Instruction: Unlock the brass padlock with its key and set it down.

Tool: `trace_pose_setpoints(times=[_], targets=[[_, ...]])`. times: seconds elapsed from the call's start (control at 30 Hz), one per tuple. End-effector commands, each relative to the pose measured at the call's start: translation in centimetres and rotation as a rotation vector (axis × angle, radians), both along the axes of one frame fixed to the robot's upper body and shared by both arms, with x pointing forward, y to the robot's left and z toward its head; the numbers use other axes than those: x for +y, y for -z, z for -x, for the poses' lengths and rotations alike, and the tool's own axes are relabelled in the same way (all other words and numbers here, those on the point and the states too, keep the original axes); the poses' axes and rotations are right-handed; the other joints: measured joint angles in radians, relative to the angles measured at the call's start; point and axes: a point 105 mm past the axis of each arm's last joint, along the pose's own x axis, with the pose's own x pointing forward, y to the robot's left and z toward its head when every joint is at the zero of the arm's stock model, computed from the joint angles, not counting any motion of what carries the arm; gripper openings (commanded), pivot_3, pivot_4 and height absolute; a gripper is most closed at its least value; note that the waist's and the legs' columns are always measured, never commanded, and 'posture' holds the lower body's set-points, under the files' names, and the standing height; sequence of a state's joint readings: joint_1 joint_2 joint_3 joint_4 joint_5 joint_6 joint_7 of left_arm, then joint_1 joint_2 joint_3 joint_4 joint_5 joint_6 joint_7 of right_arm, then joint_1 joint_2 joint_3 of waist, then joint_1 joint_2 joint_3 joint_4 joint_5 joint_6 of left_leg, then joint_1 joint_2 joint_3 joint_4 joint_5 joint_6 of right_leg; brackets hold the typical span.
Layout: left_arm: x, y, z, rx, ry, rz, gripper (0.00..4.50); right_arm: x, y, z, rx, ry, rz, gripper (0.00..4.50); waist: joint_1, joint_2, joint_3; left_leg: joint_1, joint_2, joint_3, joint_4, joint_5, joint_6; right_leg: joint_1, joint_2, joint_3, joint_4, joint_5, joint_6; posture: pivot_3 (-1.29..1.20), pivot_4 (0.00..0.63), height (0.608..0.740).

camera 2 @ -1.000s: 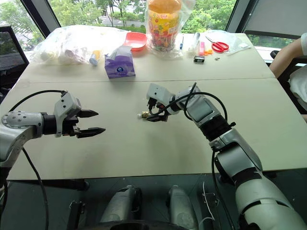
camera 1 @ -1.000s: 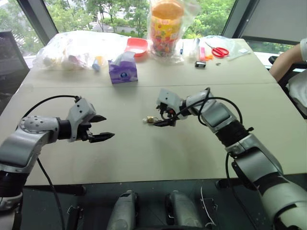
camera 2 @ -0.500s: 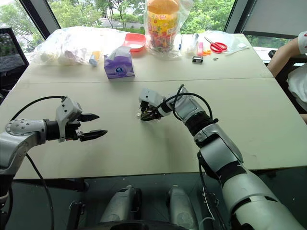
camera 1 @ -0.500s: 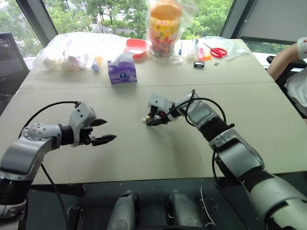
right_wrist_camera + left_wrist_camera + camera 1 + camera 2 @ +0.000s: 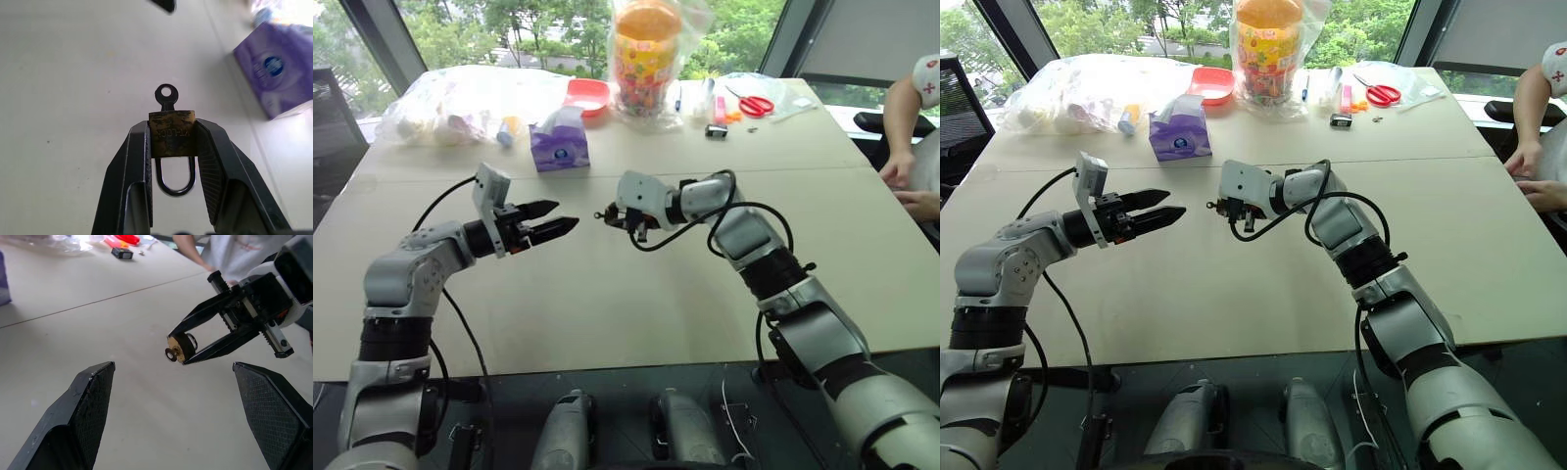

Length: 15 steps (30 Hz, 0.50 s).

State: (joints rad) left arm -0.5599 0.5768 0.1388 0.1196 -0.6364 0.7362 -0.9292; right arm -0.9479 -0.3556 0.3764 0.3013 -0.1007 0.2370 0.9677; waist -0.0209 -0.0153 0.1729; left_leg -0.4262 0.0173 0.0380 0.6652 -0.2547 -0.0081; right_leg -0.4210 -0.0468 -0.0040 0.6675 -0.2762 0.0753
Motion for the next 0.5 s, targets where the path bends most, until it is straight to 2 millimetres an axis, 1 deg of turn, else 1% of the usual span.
trace_pose_setpoints(times=[0.03, 0.1, 0.23, 0.5], targets=[[-0.6, -1.3, -0.9, -0.026, 0.038, 0.057, 3.78, 0.5, -2.2, 0.6, -0.064, 0.004, -0.066, 0.69, 0.002, 0.0, 0.0, 0.0, 0.0, 0.0, 0.0, 0.0, 0.0, 0.0, 0.0, 0.0, 0.001, 0.0, 0.0, 0.0, 0.15, 0.74], [-1.1, -1.5, -1.4, -0.032, 0.056, 0.057, 3.24, 0.6, -2.5, 0.7, -0.078, 0.013, -0.074, 0.69, 0.004, 0.0, 0.0, 0.0, 0.0, 0.0, 0.0, 0.001, -0.001, 0.0, 0.0, 0.0, 0.001, 0.0, 0.0, 0.0, 0.15, 0.74], [-1.8, -2.1, -1.9, -0.035, 0.089, 0.072, 1.67, 0.8, -3.0, 0.9, -0.096, 0.018, -0.081, 0.69, 0.005, 0.0, 0.0, 0.0, -0.001, 0.001, 0.001, 0.001, -0.001, 0.0, 0.0, 0.0, 0.001, 0.0, 0.0, 0.0, 0.15, 0.74], [-2.0, -1.9, -2.0, -0.029, 0.109, 0.064, 1.67, 1.0, -3.2, 1.1, -0.106, 0.025, -0.089, 0.69, 0.004, 0.0, 0.0, 0.0, -0.001, 0.001, 0.001, 0.001, -0.001, 0.0, 0.0, 0.0, 0.0, 0.0, 0.0, 0.0, 0.15, 0.74]])
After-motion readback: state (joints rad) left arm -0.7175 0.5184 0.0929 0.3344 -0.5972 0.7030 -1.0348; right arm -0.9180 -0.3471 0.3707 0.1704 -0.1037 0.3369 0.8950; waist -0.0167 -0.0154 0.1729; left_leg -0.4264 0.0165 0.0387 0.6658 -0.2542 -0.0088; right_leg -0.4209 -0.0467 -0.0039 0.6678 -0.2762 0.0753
